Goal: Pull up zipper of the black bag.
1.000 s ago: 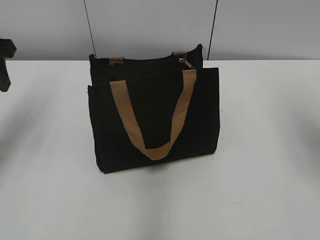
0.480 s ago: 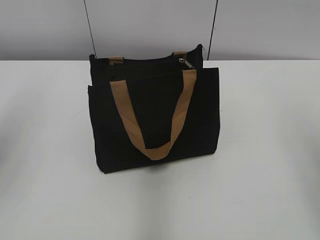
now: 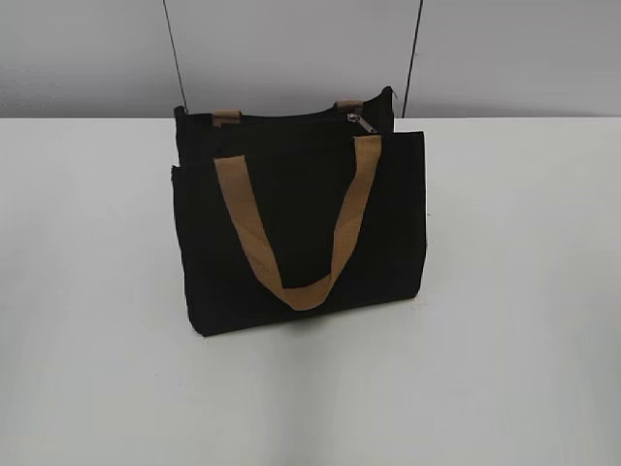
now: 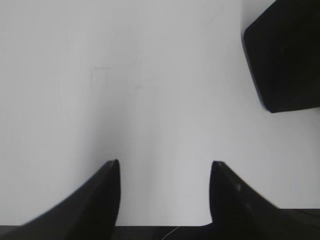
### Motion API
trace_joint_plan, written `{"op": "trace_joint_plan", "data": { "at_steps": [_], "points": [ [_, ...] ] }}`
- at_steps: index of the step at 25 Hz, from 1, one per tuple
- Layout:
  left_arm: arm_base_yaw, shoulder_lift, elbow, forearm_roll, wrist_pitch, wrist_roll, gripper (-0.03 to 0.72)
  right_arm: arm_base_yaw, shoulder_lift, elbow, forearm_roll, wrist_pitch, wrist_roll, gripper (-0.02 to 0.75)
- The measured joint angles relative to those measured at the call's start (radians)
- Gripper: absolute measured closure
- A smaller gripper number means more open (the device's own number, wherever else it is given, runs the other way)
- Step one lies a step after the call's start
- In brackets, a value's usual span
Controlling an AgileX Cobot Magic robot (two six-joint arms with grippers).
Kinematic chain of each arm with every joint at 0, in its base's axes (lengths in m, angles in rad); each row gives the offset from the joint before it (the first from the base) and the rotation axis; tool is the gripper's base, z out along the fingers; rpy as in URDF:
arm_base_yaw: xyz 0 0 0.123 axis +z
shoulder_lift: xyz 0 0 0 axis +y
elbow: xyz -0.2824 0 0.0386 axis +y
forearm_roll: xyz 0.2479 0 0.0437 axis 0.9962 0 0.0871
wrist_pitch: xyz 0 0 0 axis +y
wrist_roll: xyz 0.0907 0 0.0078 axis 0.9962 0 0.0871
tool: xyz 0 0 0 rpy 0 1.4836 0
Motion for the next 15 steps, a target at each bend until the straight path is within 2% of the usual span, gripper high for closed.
{"op": "trace_joint_plan", "data": {
  "at_steps": [7,12,15],
  "points": [
    [0.0,-0.307,0.185,-0.022,0.003,0.002,0.272,0.0,-0.232,0.0,-0.016,0.002,-0.012,0.155],
    [-0.001,-0.501,0.27,-0.022,-0.002,0.029,0.276,0.0,-0.347,0.003,-0.023,0.002,-0.013,0.167],
    [-0.001,-0.587,0.298,-0.059,-0.011,0.067,0.276,0.0,-0.4,0.038,-0.029,0.002,-0.012,0.191]
  ]
}}
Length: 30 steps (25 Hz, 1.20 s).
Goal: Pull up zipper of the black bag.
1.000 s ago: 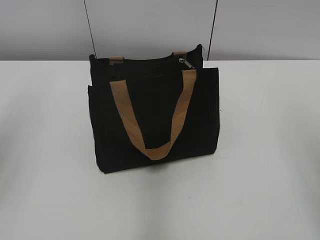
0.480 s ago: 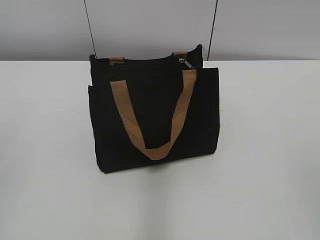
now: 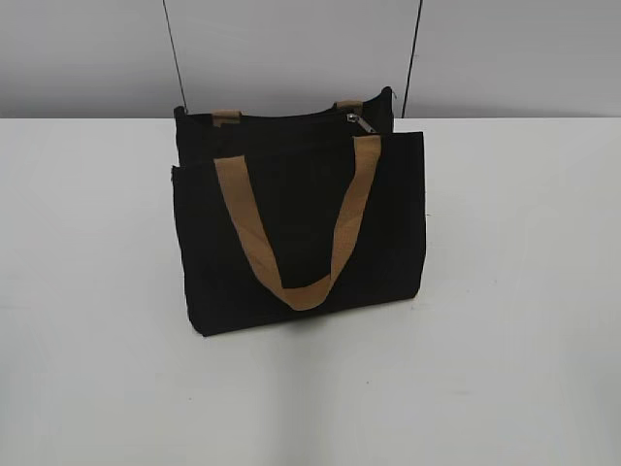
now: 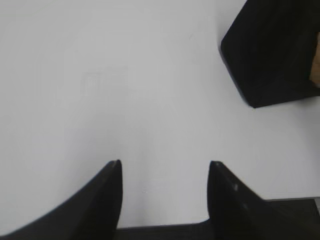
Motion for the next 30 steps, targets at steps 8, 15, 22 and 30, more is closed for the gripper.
{"op": "trace_joint_plan", "data": {
  "at_steps": [8,15,22,30],
  "points": [
    [0.0,-0.097,0.069,-0.118,-0.111,0.096,0.277,0.008,-0.002,0.217,-0.003,0.002,0.003,0.223],
    [0.0,-0.099,0.081,-0.105,-0.137,0.054,0.277,0.024,-0.001,0.289,-0.007,-0.098,-0.01,0.223],
    [0.0,-0.099,0.082,-0.087,-0.147,-0.032,0.279,0.088,-0.001,0.291,-0.01,-0.115,-0.01,0.223],
    [0.0,-0.099,0.082,-0.088,-0.148,-0.035,0.283,0.097,-0.001,0.292,-0.011,-0.118,-0.009,0.224]
  ]
}}
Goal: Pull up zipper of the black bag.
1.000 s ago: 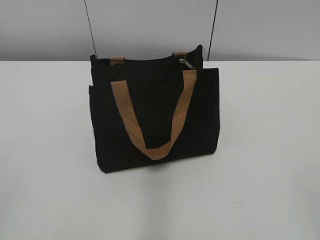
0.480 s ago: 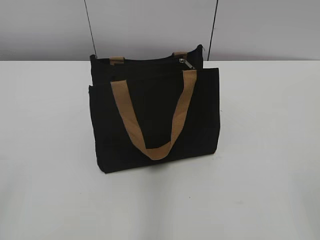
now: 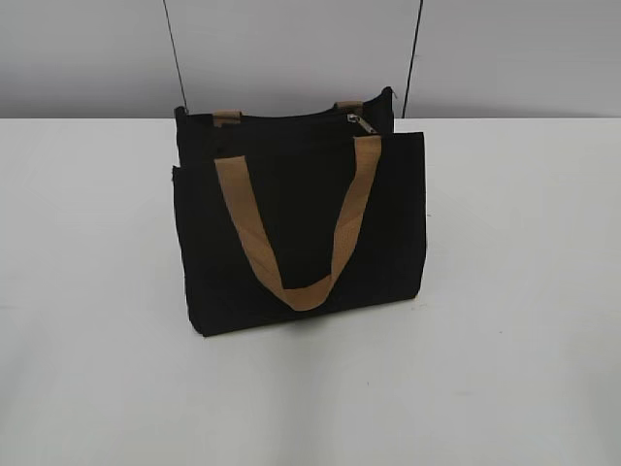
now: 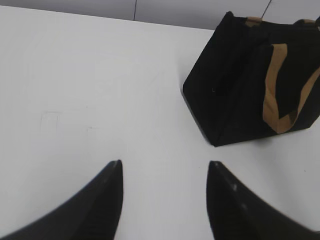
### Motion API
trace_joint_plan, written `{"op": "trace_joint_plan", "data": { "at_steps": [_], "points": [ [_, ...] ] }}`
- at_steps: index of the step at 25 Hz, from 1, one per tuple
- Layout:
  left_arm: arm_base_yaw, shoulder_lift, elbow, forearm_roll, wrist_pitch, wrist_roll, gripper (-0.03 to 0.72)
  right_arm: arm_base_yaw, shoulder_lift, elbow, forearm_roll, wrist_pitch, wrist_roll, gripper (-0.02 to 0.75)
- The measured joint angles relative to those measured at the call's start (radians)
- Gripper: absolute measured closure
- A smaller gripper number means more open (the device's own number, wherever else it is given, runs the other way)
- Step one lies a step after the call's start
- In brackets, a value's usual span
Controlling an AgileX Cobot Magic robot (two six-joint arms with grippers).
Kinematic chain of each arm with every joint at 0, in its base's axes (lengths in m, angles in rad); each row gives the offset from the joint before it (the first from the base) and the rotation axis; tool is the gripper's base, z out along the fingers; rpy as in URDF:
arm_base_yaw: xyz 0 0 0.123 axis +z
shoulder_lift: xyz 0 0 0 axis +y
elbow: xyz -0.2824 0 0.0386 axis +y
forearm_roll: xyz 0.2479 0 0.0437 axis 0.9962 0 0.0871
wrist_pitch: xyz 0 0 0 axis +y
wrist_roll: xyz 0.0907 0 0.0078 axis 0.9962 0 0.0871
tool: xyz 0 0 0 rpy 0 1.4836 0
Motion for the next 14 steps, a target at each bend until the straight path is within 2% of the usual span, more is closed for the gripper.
{"op": "trace_joint_plan", "data": {
  "at_steps": [14],
  "points": [
    [0.0,-0.001,0.0,0.003,0.0,0.004,0.285,0.0,0.0,0.0,0.0,0.0,0.0,0.226]
  ]
}}
